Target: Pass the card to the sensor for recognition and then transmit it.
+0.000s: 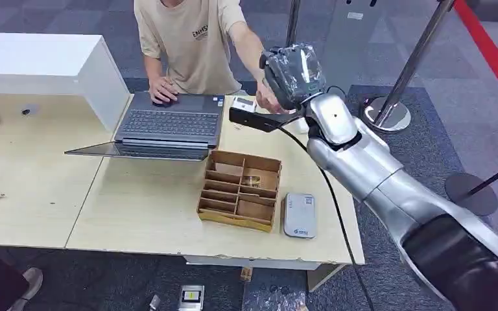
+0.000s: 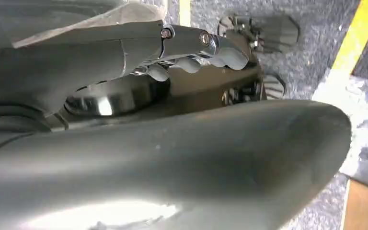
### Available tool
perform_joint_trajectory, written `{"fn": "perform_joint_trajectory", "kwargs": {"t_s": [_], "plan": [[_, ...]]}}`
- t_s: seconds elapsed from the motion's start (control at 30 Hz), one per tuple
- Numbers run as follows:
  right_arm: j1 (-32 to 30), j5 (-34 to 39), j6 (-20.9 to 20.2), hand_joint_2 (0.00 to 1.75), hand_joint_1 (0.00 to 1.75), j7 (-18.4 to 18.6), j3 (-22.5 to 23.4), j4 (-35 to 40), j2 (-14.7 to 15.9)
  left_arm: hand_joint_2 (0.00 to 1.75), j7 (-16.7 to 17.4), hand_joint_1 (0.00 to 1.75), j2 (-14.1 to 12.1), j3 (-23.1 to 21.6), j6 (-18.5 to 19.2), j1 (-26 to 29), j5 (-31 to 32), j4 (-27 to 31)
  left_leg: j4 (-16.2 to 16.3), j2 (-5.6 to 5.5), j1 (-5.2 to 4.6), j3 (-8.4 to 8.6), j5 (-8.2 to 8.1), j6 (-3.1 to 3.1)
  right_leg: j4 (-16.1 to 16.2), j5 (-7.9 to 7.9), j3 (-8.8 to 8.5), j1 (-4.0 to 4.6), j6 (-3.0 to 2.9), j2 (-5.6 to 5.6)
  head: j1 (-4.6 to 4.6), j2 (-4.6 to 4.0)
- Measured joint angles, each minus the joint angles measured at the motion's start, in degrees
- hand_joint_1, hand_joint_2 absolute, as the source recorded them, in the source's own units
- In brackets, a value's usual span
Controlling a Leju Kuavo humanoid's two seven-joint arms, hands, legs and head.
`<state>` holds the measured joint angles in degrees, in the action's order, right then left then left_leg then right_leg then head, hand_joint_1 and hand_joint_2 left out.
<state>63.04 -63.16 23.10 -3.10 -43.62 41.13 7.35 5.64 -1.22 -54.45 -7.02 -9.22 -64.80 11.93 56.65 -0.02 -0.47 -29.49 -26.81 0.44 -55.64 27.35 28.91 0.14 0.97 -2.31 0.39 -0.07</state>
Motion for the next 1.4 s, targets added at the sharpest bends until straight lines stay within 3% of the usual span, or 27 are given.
{"fn": "perform_joint_trajectory", "kwargs": {"t_s": [0.17,0.27,0.57,0.6,0.77,0.97,1.13,1.4], "plan": [[1.5,6.4,-2.2,0.00,0.00,0.3,-1.6,-5.6,-3.4,0.00,-0.3,0.00,0.1,0.0,0.0,0.7,-1.1,0.0,0.0,0.01,-0.02,-0.02,0.00,0.00,0.0,0.00,0.03,-0.02,0.00,0.00,-0.04,0.00],[1.7,13.0,-2.7,0.00,0.00,-1.9,-1.3,-7.9,-4.2,0.00,0.3,0.00,0.0,0.0,-0.2,0.8,-1.5,0.0,0.0,0.00,-0.02,-0.03,0.00,0.00,0.0,0.00,0.03,-0.02,0.01,-0.01,-0.02,0.00],[0.1,35.4,-3.0,0.00,0.00,-9.6,3.1,-8.4,-3.2,0.00,1.8,0.00,-0.5,0.1,-1.4,0.7,-2.5,0.0,0.0,0.00,-0.04,0.04,-0.01,0.00,0.1,0.00,0.02,-0.04,0.01,0.01,-0.02,0.00],[-0.9,37.4,-3.0,1.75,0.00,-10.0,3.5,-7.3,-2.6,0.00,1.6,0.00,-0.5,0.1,-1.4,0.8,-2.6,0.0,0.0,0.00,-0.04,0.06,-0.01,0.01,0.1,0.00,0.02,-0.03,0.01,0.01,-0.02,0.00],[-9.2,43.5,-3.2,1.75,0.00,-9.2,5.2,2.1,2.0,0.00,-0.7,0.00,-0.7,0.1,-1.4,1.4,-3.3,0.0,0.0,-0.02,-0.04,0.06,-0.03,0.01,0.1,0.01,-0.01,-0.03,0.01,0.01,0.00,0.00],[-19.7,39.7,-2.4,1.75,0.00,-7.6,6.6,13.3,6.4,0.00,-2.3,0.00,-0.9,0.1,-1.5,1.9,-3.6,0.0,0.0,-0.02,-0.02,0.07,-0.06,0.02,0.1,0.01,-0.01,-0.02,0.01,0.03,0.00,0.00],[-27.1,34.2,-0.9,1.75,0.07,-6.7,6.6,19.5,8.4,0.00,-2.0,0.00,-0.9,0.1,-1.9,1.9,-3.2,0.0,0.0,0.01,-0.02,0.07,-0.06,0.02,0.1,0.01,0.00,-0.02,0.01,0.06,-0.02,0.00],[-31.7,32.6,0.2,1.75,0.10,-7.0,6.6,23.3,9.6,0.00,-0.5,0.00,-1.0,0.1,-2.4,1.7,-2.9,0.0,0.0,0.01,-0.03,0.06,-0.05,0.02,0.1,0.01,-0.02,-0.02,0.02,0.06,-0.02,0.00]]}}
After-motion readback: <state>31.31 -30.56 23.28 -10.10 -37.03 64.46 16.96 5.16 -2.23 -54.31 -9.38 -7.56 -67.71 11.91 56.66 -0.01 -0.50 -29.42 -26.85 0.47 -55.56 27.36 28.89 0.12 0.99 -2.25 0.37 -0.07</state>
